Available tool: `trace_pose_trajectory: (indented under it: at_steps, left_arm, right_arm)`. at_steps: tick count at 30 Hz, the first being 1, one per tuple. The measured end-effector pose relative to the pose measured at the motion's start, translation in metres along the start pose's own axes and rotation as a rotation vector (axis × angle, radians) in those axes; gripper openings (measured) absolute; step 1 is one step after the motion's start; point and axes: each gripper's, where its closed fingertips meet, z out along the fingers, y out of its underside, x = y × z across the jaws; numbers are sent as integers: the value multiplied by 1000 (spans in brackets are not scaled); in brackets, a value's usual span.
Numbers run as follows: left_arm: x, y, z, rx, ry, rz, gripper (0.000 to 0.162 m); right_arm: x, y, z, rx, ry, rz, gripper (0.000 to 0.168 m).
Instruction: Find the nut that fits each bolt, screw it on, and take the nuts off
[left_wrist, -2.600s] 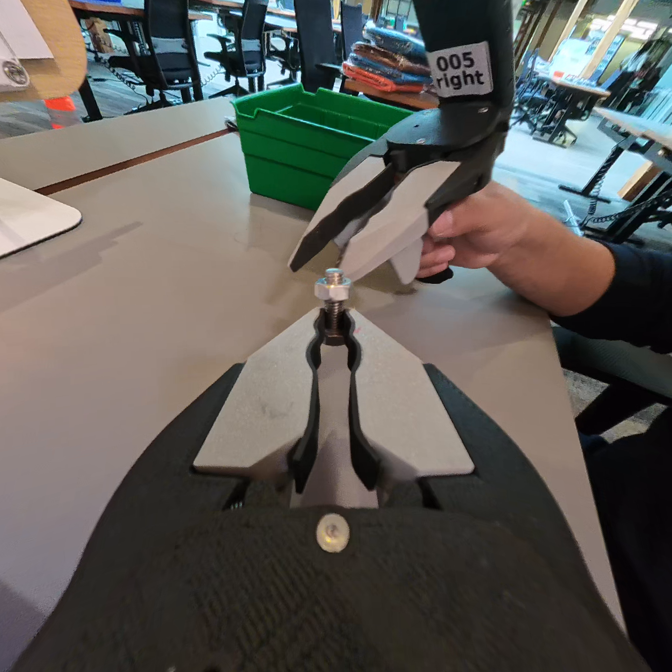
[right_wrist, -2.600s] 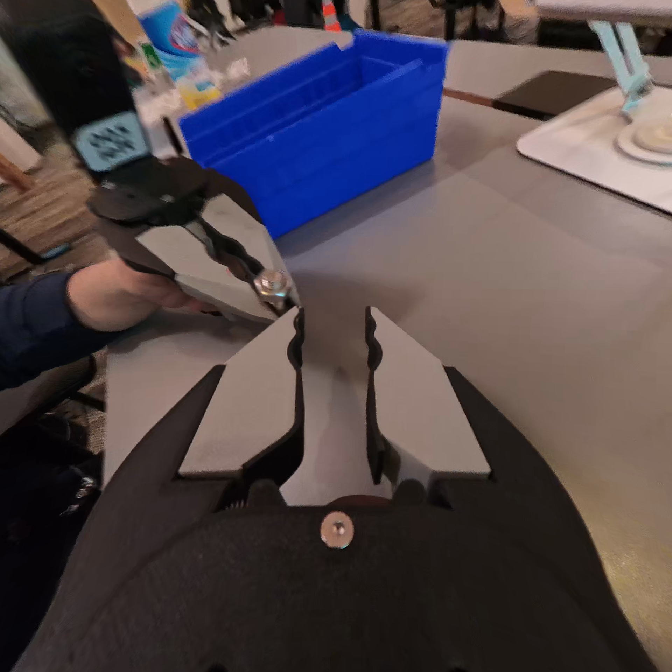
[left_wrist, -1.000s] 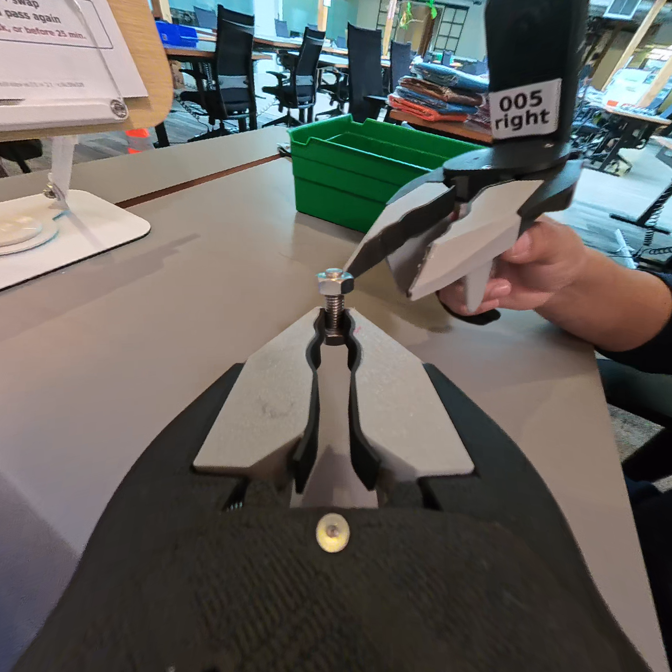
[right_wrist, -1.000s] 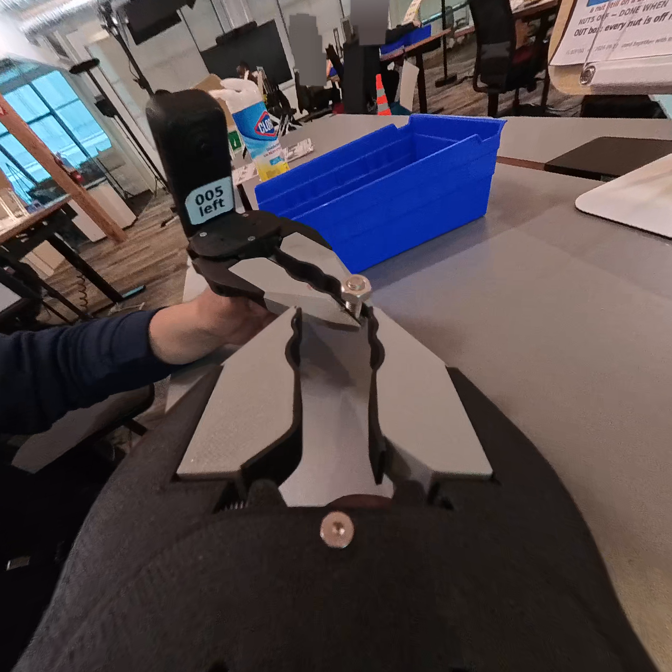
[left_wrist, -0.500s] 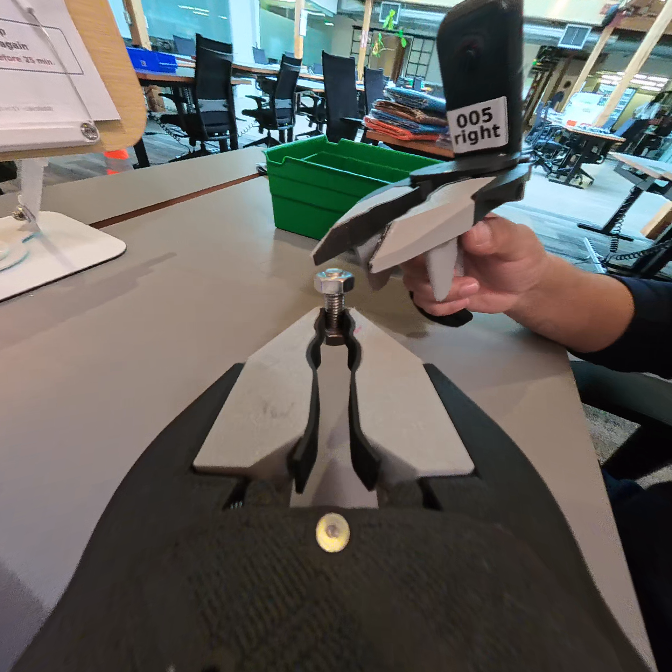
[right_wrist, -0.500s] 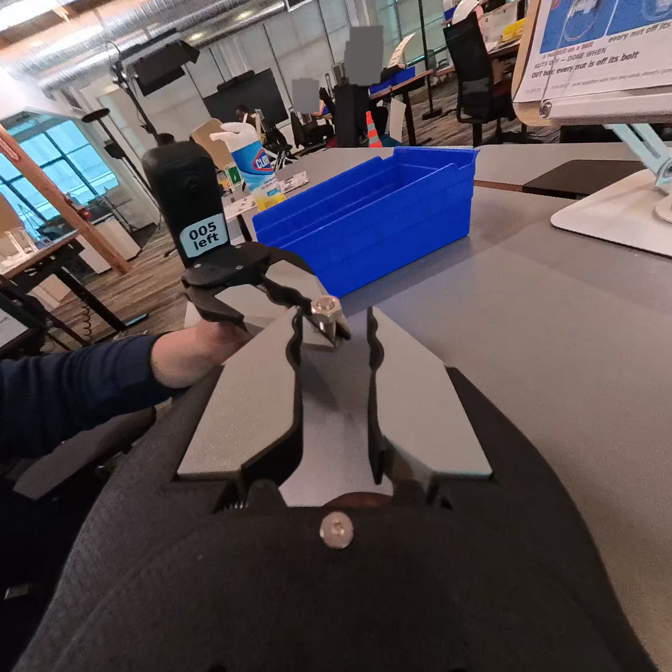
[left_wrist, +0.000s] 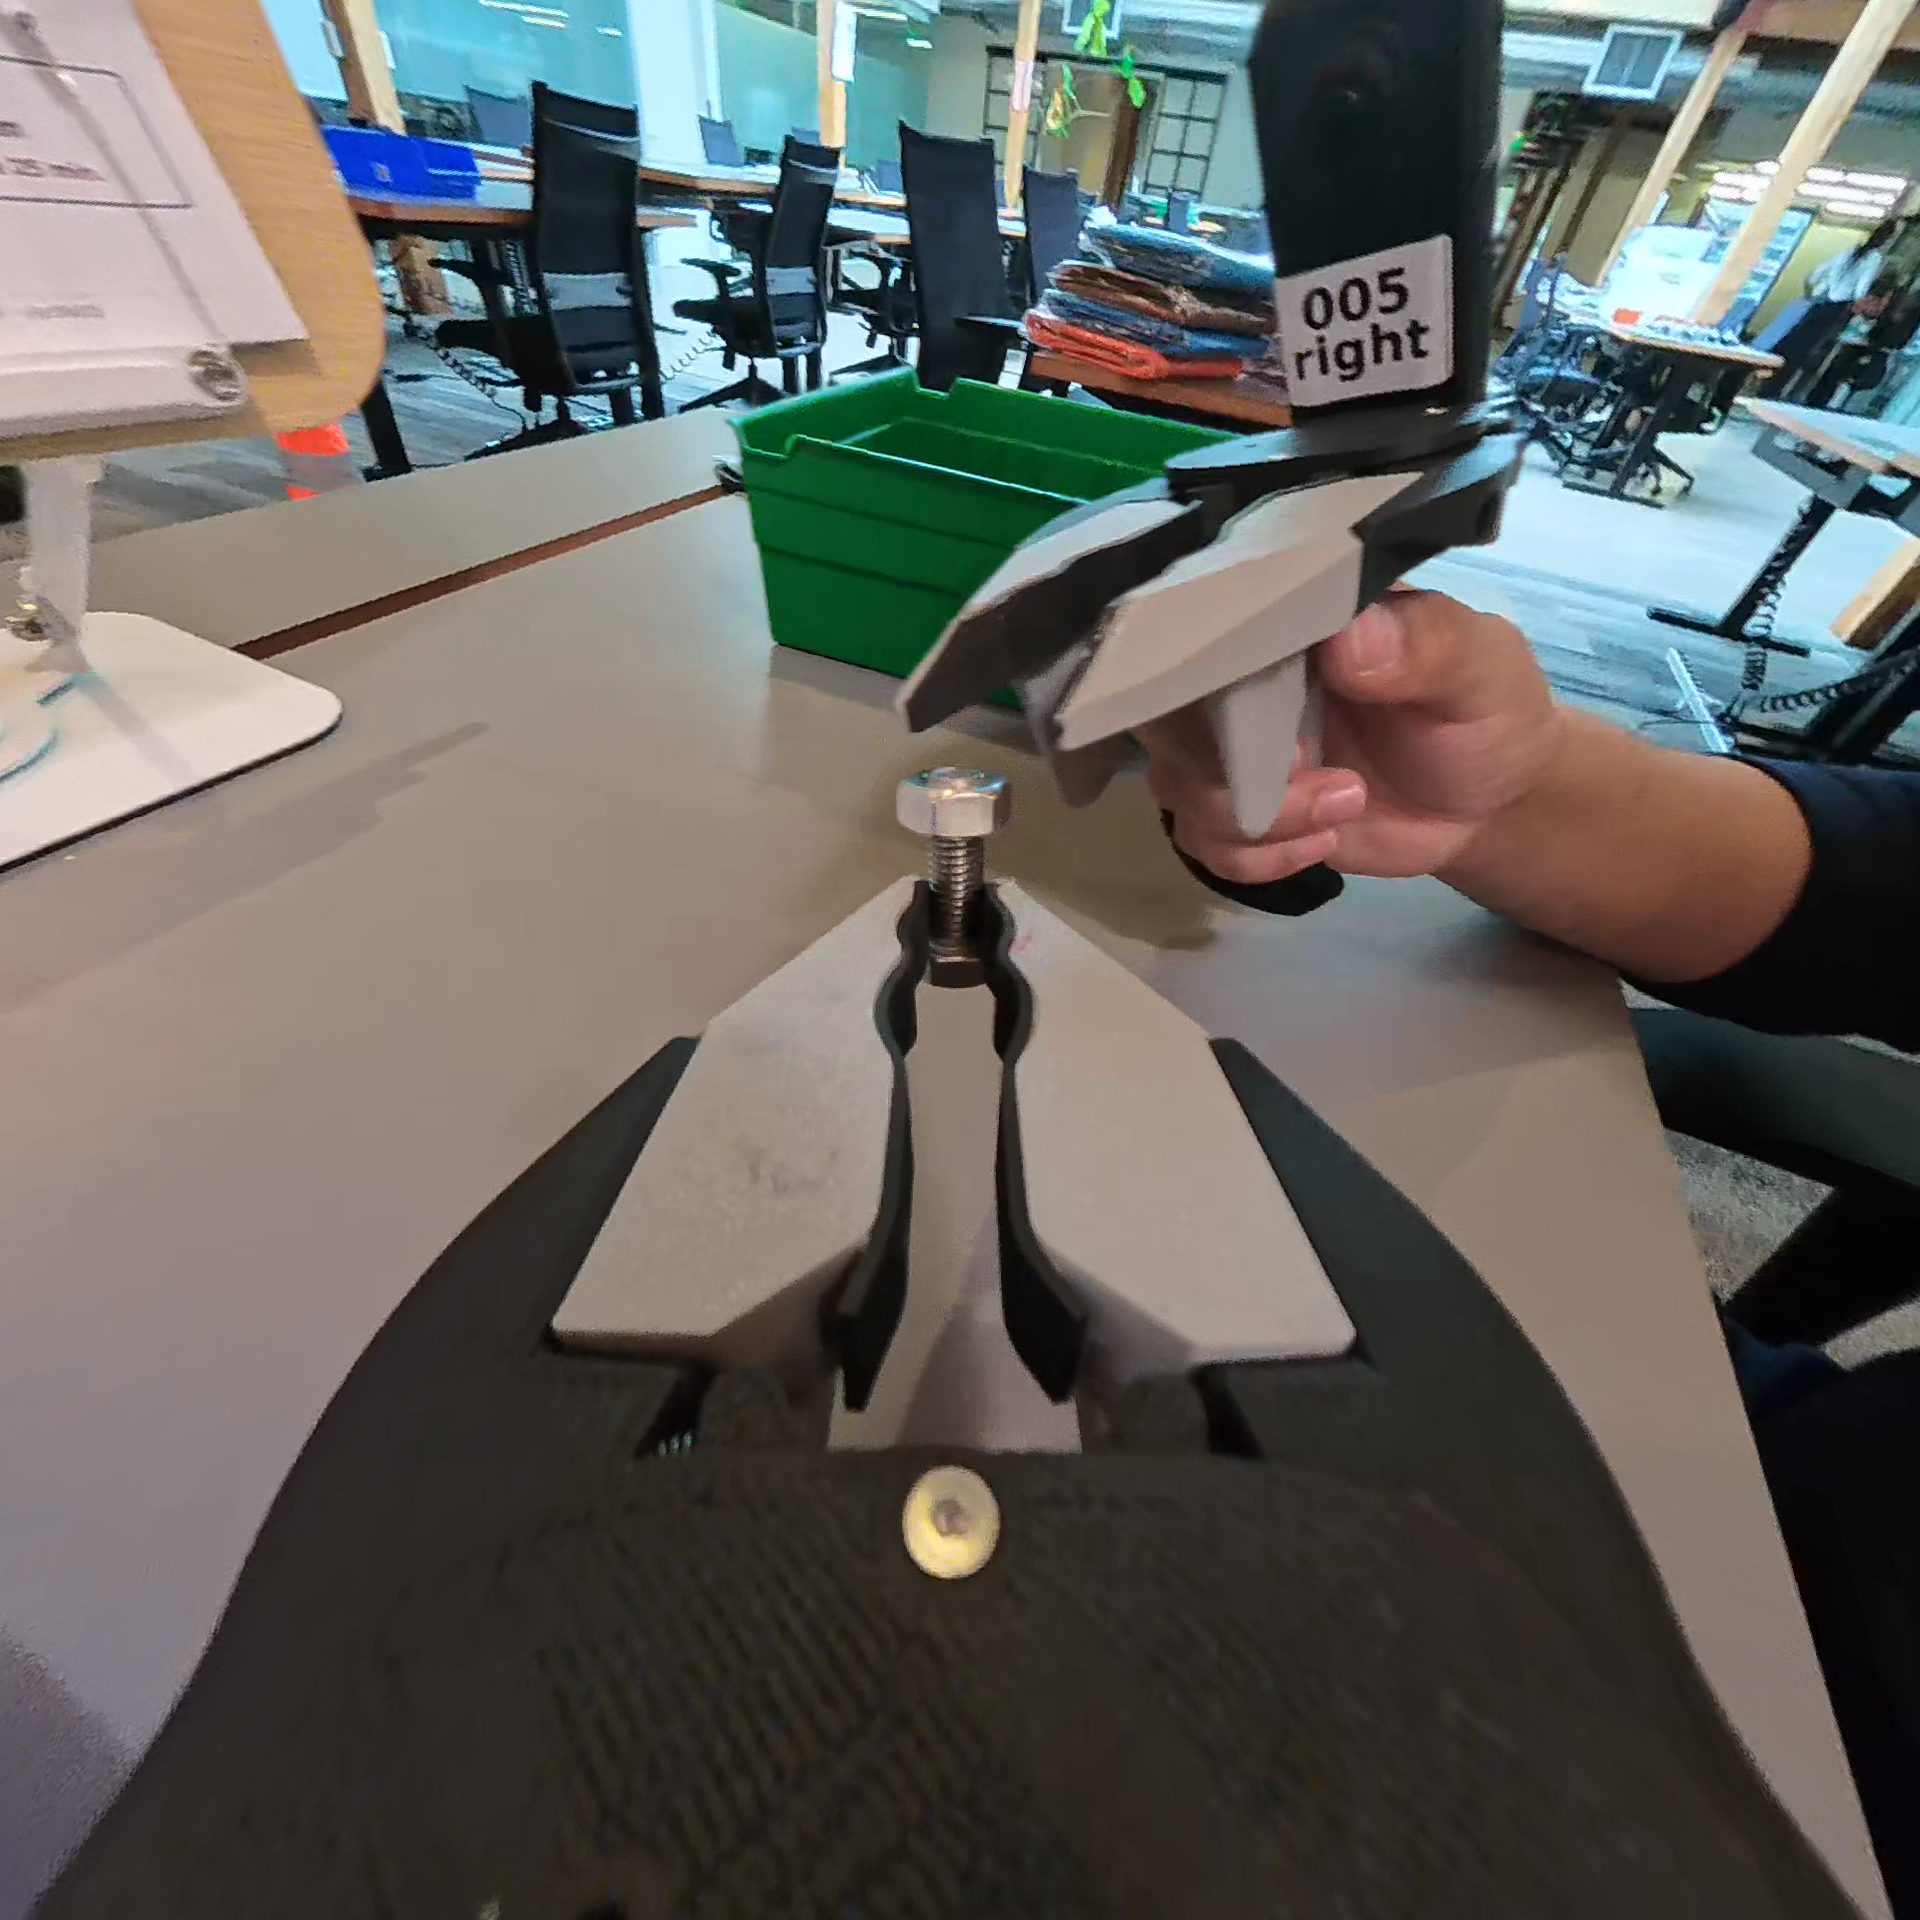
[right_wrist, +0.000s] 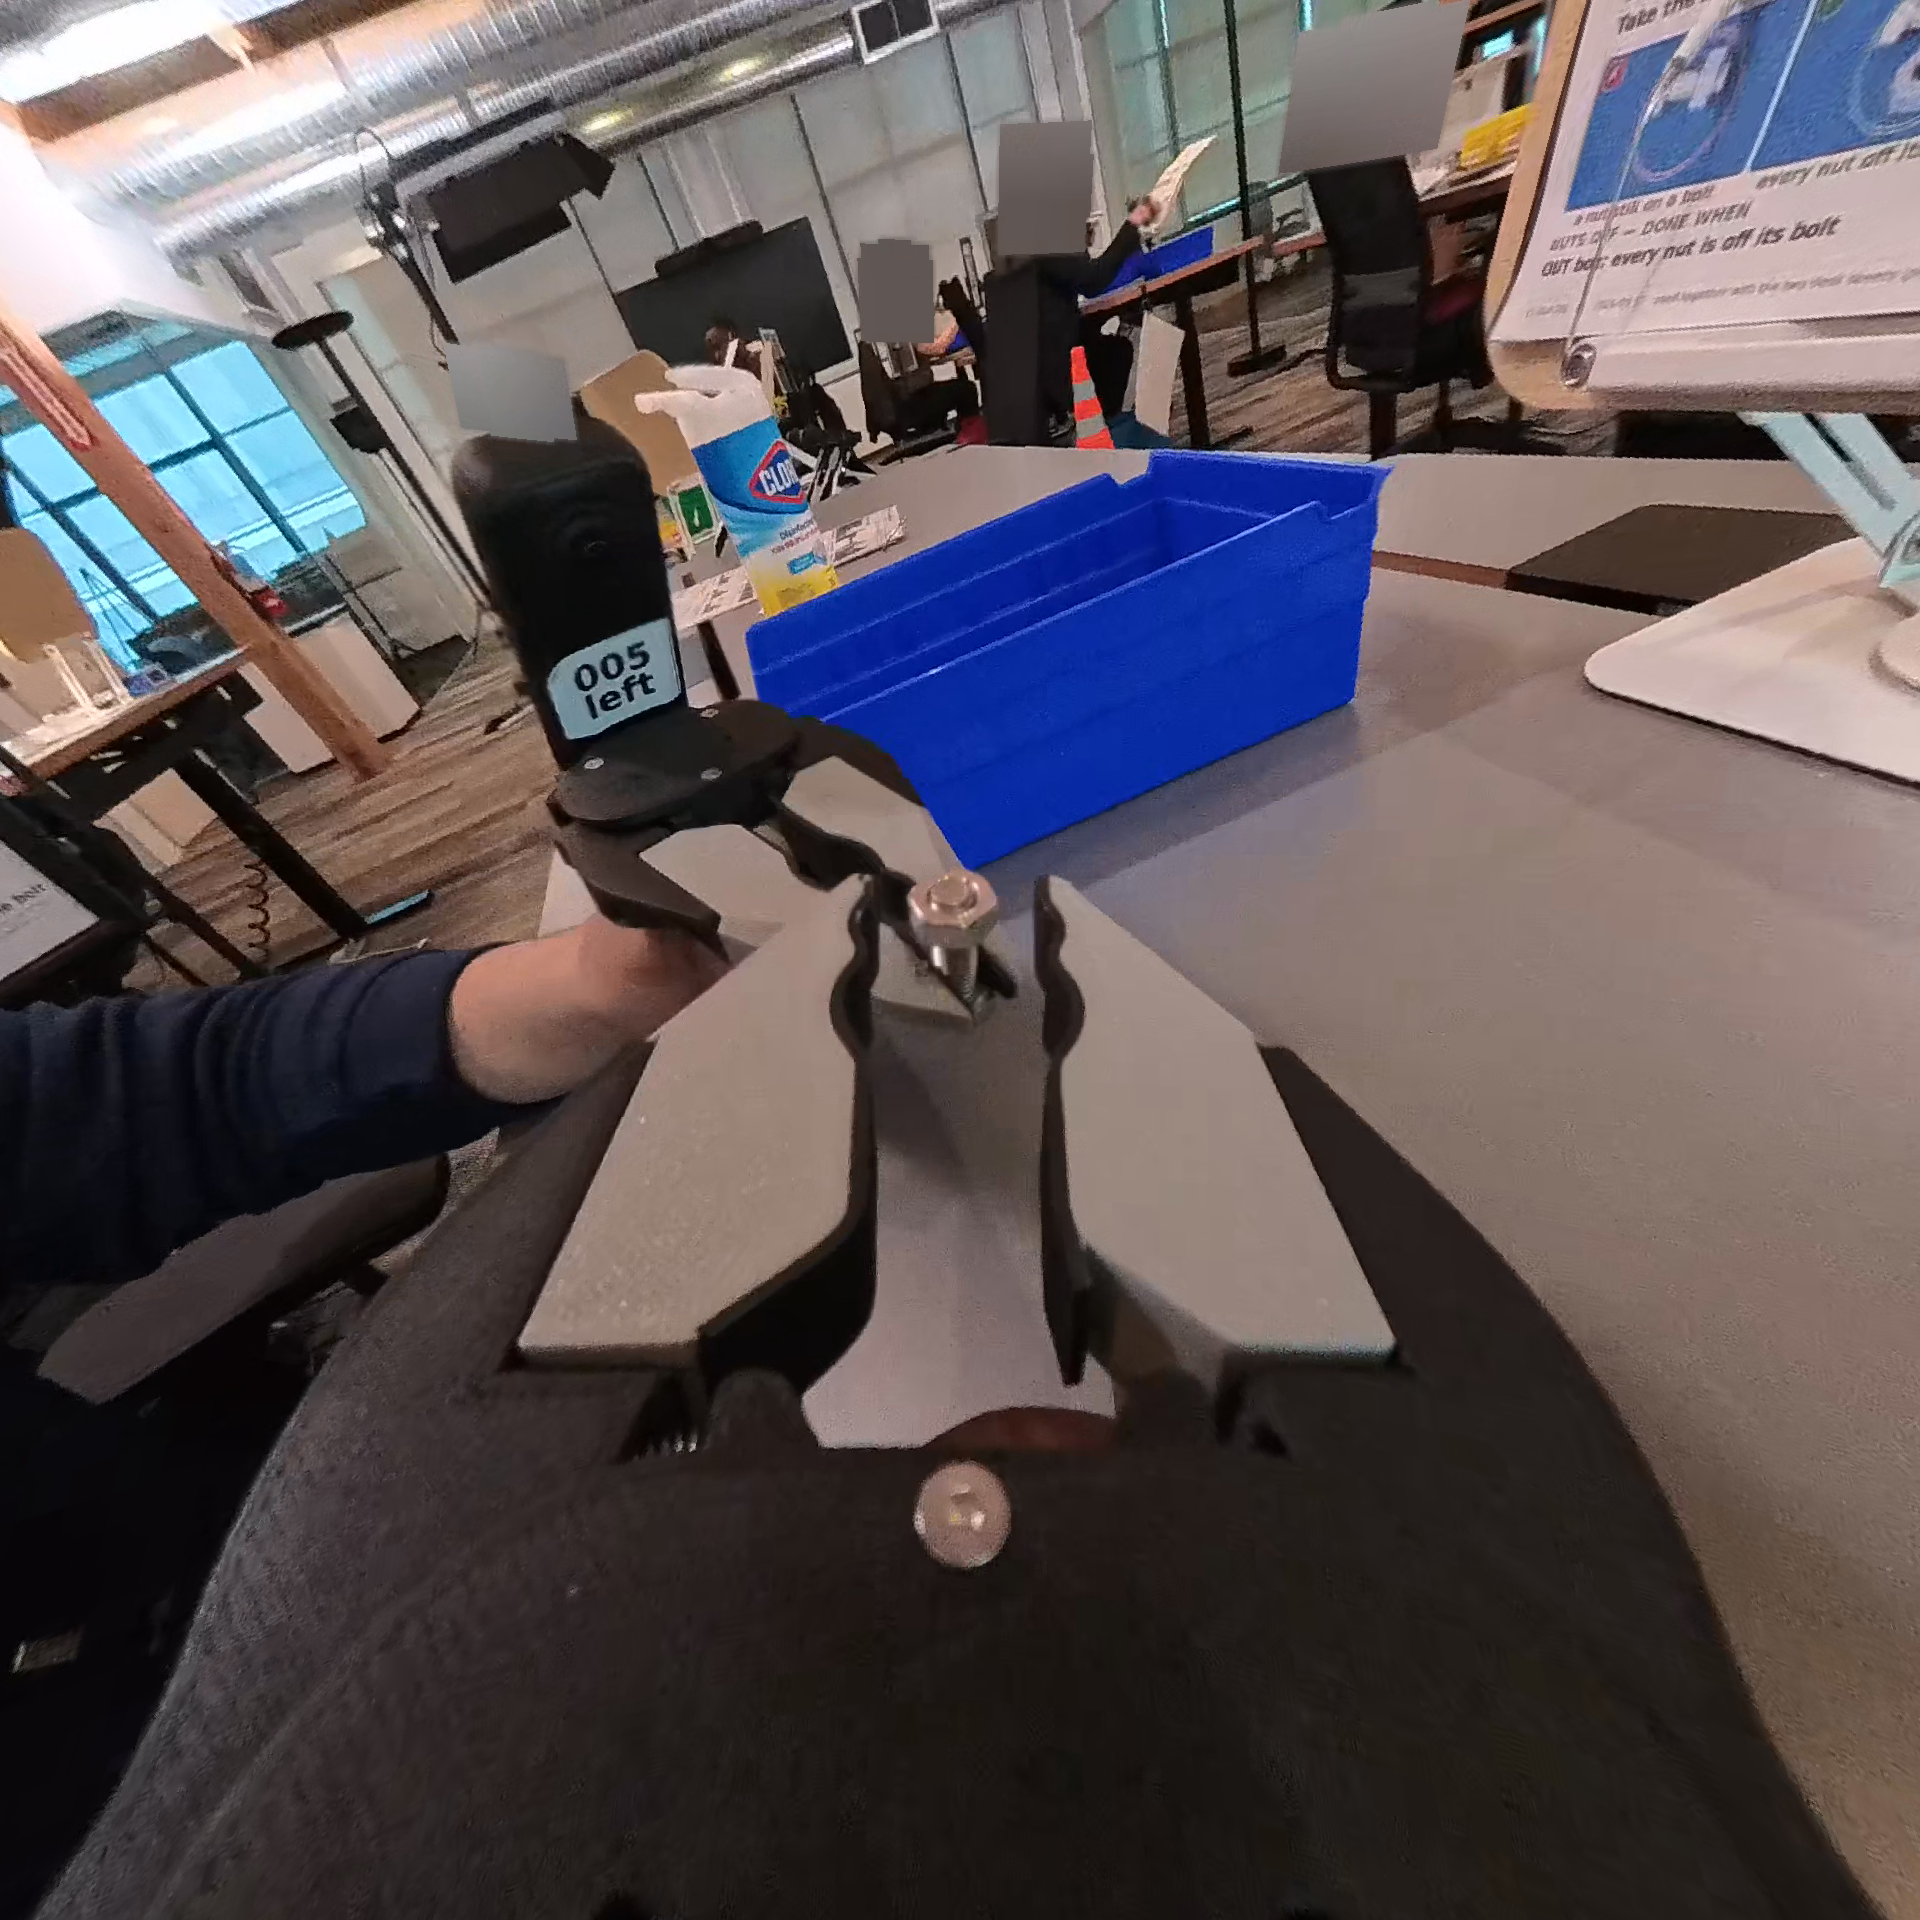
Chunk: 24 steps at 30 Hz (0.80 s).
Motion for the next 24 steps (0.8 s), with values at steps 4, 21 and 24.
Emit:
trace_pose_trajectory:
  at_steps: [4,21,24]
  left_arm:
    - [-1,-4,-2,17,-1,-8,7]
    - [3,-6,-2,23,-2,18,7]
    - [11,-3,3,7,19,44,7]
  right_arm:
    - [-7,12,8,-57,-24,-12,28]
    - [-9,4,-1,-33,-71,12,24]
    - [-15,10,11,-49,-60,-14,26]
